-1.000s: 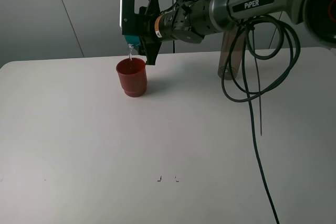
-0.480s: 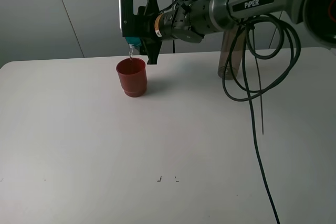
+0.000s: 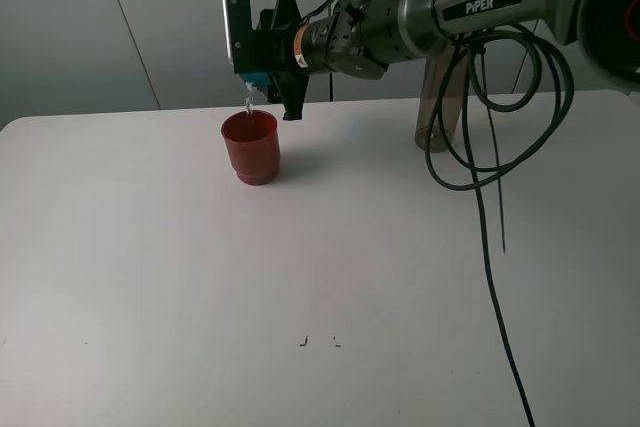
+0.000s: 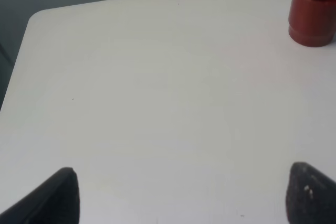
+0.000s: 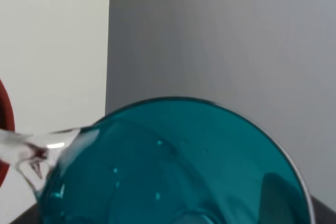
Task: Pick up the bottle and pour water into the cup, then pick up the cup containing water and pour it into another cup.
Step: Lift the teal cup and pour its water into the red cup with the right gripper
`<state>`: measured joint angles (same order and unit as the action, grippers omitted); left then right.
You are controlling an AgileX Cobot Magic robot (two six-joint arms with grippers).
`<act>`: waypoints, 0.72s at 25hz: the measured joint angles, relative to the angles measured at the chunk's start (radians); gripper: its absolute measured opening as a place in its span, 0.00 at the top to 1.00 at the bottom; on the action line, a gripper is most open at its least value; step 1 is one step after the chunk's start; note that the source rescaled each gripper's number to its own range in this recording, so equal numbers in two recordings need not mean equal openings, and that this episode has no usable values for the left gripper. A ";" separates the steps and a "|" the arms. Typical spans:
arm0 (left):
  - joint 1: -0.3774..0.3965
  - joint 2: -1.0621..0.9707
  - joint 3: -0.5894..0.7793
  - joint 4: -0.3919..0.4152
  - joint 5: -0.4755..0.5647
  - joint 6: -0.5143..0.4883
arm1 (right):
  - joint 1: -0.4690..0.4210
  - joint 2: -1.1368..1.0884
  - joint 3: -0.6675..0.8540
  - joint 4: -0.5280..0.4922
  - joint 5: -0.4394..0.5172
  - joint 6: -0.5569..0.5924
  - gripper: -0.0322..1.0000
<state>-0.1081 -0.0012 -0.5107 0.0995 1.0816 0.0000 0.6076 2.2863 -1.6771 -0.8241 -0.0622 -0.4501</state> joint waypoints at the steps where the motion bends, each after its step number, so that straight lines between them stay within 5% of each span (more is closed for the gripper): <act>1: 0.000 0.000 0.000 0.000 0.000 0.000 | 0.000 0.000 0.000 0.000 0.000 -0.004 0.83; 18: 0.000 0.000 0.000 0.000 0.000 0.000 | 0.002 0.000 0.000 -0.001 0.000 -0.106 0.83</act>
<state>-0.1081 -0.0012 -0.5107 0.0995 1.0816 0.0000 0.6096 2.2863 -1.6771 -0.8255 -0.0622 -0.5563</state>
